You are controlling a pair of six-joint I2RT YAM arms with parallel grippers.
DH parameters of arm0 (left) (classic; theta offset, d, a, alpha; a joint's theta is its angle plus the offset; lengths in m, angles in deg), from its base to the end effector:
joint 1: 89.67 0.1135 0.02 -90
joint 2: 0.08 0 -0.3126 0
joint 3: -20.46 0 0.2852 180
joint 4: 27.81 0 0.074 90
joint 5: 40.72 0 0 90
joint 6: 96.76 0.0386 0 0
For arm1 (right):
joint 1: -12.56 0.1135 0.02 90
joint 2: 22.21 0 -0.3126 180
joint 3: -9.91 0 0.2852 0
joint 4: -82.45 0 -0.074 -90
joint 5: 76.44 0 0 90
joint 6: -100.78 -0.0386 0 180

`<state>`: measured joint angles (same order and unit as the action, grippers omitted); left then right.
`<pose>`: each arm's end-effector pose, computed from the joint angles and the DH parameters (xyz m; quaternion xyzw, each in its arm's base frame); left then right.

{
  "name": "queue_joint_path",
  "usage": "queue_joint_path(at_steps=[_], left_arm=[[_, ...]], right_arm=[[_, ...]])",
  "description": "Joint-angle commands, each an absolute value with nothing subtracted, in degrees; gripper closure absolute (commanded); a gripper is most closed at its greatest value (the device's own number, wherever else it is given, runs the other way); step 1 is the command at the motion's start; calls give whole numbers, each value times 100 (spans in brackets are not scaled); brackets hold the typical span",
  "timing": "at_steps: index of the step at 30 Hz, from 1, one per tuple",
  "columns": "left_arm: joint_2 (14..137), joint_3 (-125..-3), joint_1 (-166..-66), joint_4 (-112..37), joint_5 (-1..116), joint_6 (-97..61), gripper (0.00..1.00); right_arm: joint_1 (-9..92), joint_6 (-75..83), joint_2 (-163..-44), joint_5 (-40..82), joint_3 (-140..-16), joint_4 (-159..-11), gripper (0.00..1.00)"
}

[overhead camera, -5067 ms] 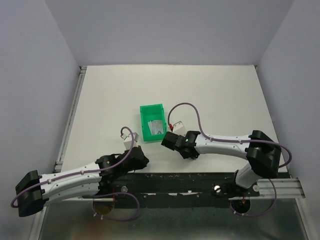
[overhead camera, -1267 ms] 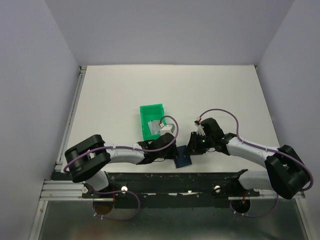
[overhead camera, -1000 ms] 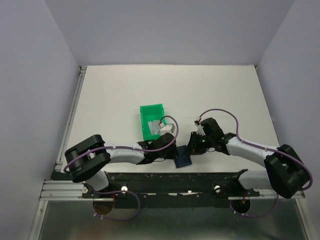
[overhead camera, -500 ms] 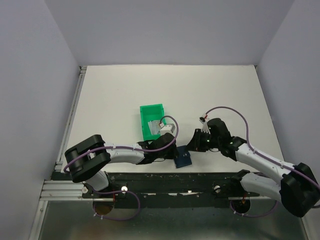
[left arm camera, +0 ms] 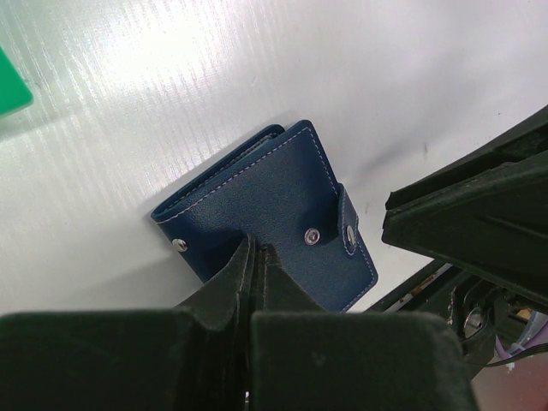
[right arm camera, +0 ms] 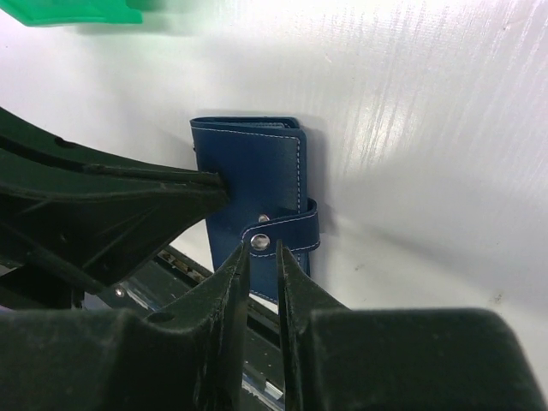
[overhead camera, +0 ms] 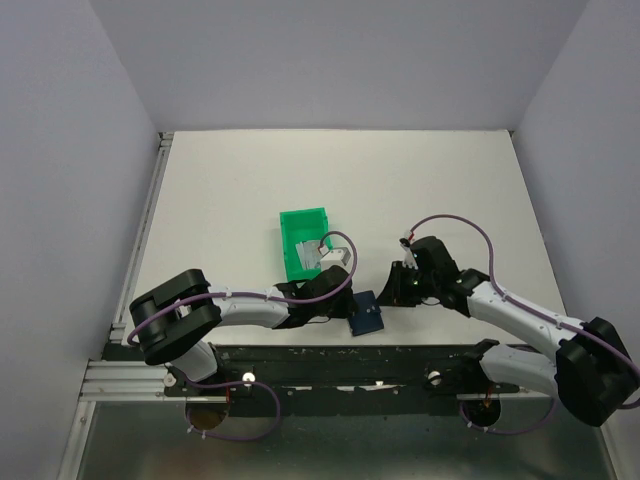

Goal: Put the credit cards into the card holder
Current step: Close the card holder at the center of the board.

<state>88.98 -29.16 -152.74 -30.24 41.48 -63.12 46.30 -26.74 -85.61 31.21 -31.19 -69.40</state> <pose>0.1490 -0.2818 0.1700 0.0256 0.9110 -0.3200 0.2588 0.1718 0.1288 0.1994 -0.0212 0.9311 0.3121 0.1876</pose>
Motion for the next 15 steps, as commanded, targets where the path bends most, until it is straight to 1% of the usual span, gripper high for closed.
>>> queue_joint_path(at_steps=[1, 15], left_arm=[[9080, -2851, -15286, -3503, 4330, -6231, 100], [9106, -2833, -15286, -3503, 4330, -6239, 100]], right_arm=[[4631, -2640, -8725, 3219, -3071, -6967, 74], [4631, -2710, -9200, 3659, -2992, -7398, 74]])
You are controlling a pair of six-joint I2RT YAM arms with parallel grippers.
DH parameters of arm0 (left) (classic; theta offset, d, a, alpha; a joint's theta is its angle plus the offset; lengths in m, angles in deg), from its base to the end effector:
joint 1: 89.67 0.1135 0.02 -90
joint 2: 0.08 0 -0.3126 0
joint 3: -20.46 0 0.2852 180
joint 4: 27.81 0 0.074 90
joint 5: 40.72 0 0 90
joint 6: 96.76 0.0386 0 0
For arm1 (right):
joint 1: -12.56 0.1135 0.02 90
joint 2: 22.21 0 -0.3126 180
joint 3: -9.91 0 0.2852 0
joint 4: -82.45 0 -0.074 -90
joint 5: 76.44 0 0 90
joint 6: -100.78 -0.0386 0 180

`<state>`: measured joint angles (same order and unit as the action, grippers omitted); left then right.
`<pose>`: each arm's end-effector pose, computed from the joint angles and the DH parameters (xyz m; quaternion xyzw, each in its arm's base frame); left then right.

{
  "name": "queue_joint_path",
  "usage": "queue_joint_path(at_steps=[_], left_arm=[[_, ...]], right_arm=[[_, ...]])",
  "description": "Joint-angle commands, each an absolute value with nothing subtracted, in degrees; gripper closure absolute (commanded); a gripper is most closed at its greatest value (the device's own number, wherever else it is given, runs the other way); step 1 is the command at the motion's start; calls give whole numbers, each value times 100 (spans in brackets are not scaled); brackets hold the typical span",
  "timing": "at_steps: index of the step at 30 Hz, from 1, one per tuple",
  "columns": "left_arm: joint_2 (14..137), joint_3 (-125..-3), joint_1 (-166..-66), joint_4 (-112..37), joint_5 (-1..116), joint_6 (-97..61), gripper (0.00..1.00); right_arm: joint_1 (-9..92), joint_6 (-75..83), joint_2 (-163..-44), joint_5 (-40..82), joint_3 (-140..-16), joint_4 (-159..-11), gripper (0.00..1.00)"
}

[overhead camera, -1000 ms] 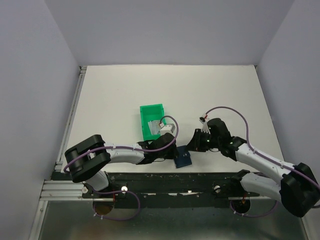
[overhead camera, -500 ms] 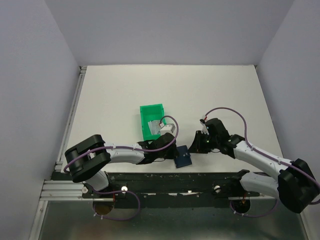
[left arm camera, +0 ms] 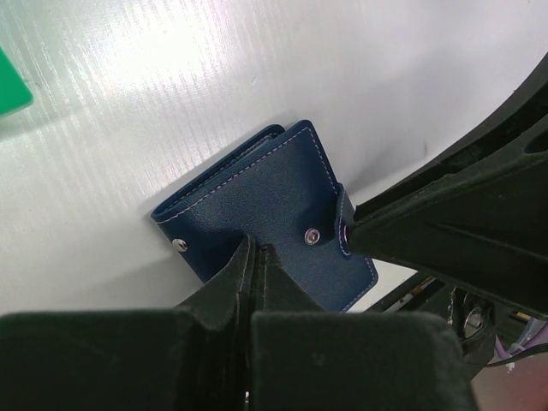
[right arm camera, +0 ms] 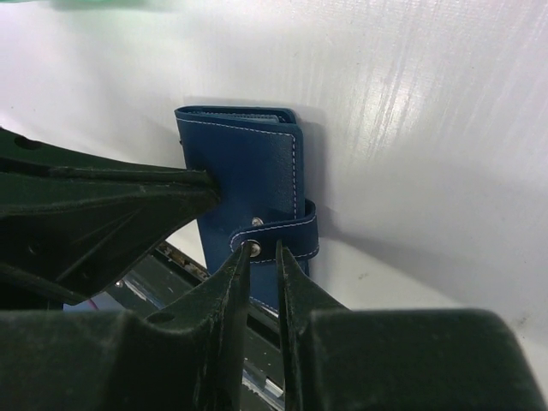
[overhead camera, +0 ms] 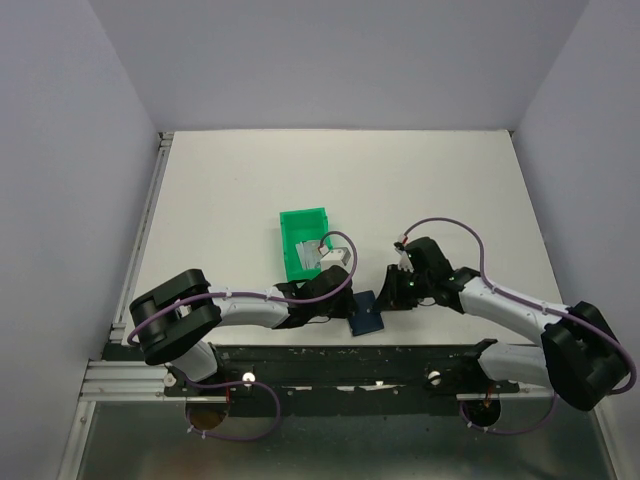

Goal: Put the credit cards into the card holder
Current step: Close the card holder at the center of the board.

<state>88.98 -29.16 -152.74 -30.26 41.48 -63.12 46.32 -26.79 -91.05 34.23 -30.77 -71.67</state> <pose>0.1490 -0.2818 0.1699 0.0256 0.9111 -0.3198 0.2587 0.1780 0.1354 0.1813 -0.0242 0.9371 0.3157 0.1472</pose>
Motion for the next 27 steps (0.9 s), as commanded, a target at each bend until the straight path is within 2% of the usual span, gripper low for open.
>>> queue_joint_path(at_steps=[1, 27], left_arm=[[9115, -2842, -15286, -3494, 4330, -6248, 100], [9150, -2833, -15295, -3459, 4356, -6257, 100]], right_arm=[[4623, -2702, -9217, 3676, -3001, -7424, 74], [4640, -2631, -9551, 3791, -3203, -7512, 74]])
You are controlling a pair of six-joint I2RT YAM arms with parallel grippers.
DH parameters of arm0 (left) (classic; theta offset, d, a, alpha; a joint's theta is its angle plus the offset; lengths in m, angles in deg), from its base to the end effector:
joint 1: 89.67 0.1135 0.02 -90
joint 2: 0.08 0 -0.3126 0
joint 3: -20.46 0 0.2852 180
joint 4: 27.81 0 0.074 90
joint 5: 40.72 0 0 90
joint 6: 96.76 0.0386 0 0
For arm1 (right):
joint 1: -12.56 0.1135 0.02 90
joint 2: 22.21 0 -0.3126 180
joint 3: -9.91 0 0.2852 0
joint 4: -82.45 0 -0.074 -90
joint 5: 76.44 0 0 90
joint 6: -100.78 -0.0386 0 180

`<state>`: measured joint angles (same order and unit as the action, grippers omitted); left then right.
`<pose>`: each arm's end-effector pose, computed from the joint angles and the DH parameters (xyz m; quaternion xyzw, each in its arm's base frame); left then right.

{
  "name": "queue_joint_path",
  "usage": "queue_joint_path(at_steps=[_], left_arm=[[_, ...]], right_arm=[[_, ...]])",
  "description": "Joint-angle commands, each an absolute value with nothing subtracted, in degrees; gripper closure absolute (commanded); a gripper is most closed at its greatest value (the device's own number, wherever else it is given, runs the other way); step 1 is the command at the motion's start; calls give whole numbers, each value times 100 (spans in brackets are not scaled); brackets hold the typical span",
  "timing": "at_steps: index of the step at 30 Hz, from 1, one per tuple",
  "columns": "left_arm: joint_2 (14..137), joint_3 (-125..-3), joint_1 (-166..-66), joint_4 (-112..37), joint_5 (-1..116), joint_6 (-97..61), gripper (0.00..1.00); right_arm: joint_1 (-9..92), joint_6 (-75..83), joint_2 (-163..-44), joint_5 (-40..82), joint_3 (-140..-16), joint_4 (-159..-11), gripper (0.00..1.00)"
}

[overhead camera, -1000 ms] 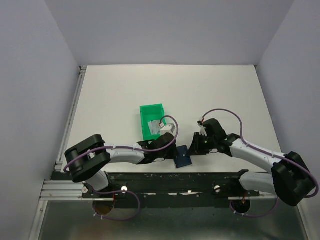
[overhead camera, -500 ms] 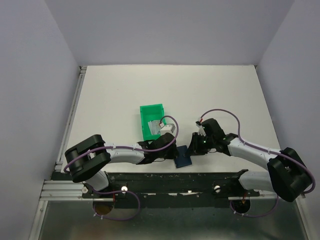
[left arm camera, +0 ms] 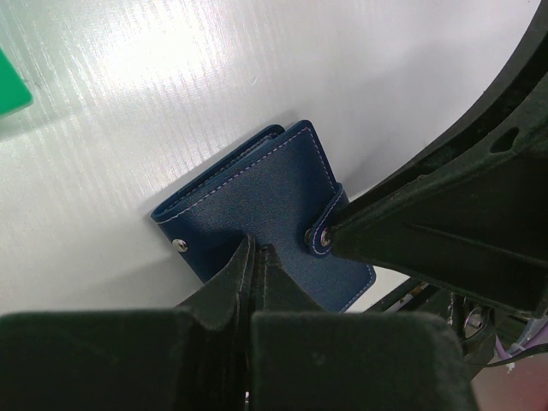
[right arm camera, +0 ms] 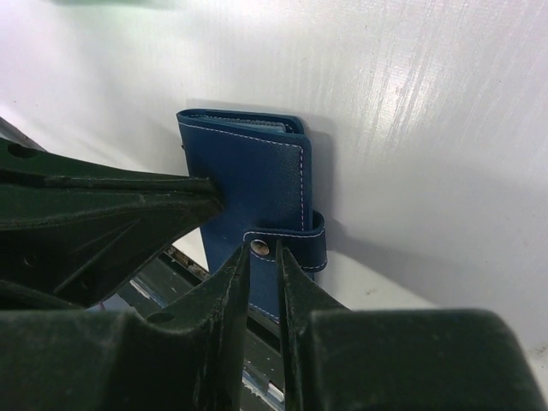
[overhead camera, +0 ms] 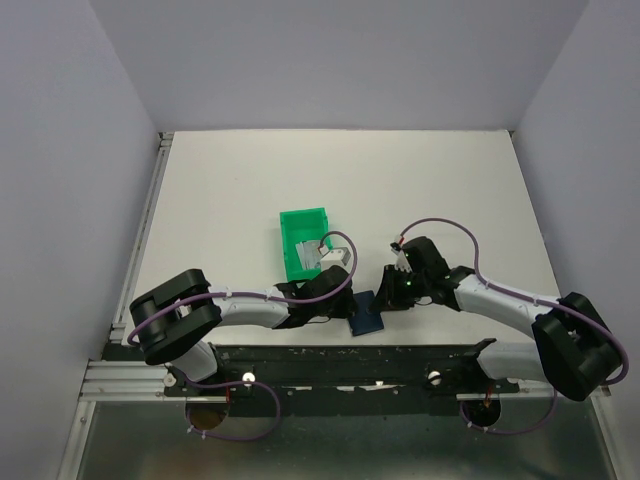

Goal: Put the credit cards into the card holder
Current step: Close the card holder at the center of the board.

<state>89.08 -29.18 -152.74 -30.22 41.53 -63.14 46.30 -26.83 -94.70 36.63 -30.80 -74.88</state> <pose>0.1491 -0.2820 0.1696 0.0257 0.9113 -0.3198 0.2582 0.1846 0.1415 0.1723 -0.0295 0.9346 0.3291 0.1319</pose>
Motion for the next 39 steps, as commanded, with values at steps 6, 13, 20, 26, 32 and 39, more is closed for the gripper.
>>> queue_joint_path(at_steps=[6, 13, 20, 26, 32, 39], left_arm=[[9150, -2825, -15278, -3459, 4356, -6257, 100], [9159, -2816, -15286, -3424, 4365, -6257, 100], [9194, -2860, -15295, -3424, 4400, -6231, 100], [9194, -2868, -15286, -3415, 4400, -6239, 100], [9177, -2842, -15286, -3415, 4392, -6231, 100], [9159, -2851, -15286, -3415, 4400, -6231, 100]], right_arm=[[4631, -2623, -9674, 3826, -3247, -7530, 73], [4666, -2570, -9745, 3624, -3344, -7311, 74], [4772, -2508, -9789, 3483, -3458, -7108, 79], [4939, -2473, -9885, 3316, -3555, -6968, 79], [5106, -2473, -9938, 3000, -3652, -6713, 79], [5378, -2552, -9991, 2631, -3617, -6695, 79]])
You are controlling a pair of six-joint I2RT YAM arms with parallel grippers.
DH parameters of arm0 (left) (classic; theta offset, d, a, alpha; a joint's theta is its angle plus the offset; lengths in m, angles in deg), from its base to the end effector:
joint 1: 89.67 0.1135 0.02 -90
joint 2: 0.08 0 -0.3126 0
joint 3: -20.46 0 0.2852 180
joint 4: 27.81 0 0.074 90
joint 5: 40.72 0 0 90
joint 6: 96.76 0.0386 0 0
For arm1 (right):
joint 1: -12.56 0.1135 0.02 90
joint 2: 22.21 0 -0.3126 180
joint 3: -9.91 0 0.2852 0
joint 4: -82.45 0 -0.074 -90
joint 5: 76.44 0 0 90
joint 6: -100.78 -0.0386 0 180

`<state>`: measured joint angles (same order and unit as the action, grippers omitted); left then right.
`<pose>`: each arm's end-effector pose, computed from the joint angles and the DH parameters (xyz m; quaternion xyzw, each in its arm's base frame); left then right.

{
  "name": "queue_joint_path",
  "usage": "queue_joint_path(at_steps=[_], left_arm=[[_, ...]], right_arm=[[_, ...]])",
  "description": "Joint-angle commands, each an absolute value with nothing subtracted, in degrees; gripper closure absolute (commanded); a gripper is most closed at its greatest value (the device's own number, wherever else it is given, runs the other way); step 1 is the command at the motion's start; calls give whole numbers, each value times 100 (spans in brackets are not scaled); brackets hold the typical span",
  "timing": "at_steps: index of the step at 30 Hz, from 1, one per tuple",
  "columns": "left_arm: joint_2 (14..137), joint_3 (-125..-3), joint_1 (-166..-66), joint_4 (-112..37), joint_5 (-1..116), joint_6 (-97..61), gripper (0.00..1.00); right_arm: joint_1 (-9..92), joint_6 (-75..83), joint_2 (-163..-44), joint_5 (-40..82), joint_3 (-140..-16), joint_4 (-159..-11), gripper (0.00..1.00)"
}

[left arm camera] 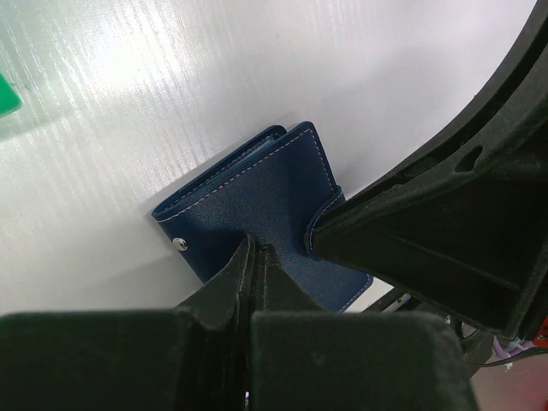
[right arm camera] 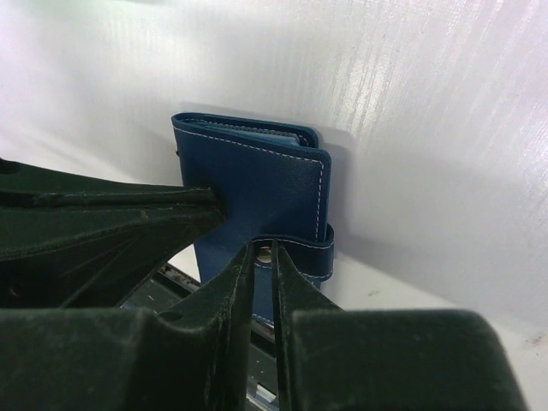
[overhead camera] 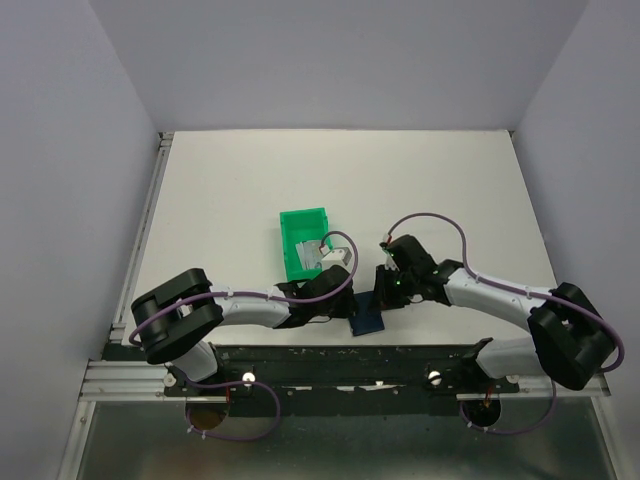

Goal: Put the credit cards into the card holder
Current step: Close the card holder at the center of the board, then reset both arms

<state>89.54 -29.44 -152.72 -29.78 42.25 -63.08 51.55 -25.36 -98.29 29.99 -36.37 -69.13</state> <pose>0.1498 -0.2841 0.1691 0.0284 0.9106 -0.3244 0.2545 0.1880 0.1663 0.1808 -0.0628 0.9507 0.2741 0.1310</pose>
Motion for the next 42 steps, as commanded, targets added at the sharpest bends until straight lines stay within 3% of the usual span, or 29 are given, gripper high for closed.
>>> queue_joint_path(at_steps=[1, 19, 35, 38, 42], left_arm=[[9168, -2851, -15295, -3415, 4392, -6222, 100], [9176, -2825, -15286, -3345, 4400, -6248, 100], [9150, -2737, -15286, -3257, 4409, -6301, 100], [9133, -2710, -15295, -3248, 4409, -6301, 100], [9001, -2719, -15286, -3318, 4330, -6301, 100]], right_arm=[[5431, -2587, -10008, 2578, -3608, -6712, 79], [6485, -3396, -10790, 1128, -3871, -6265, 83], [6952, -3967, -11836, 688, -3880, -6220, 87], [6969, -3959, -11627, 592, -3767, -6369, 87], [6969, -3801, -10486, 556, -3503, -6843, 83]])
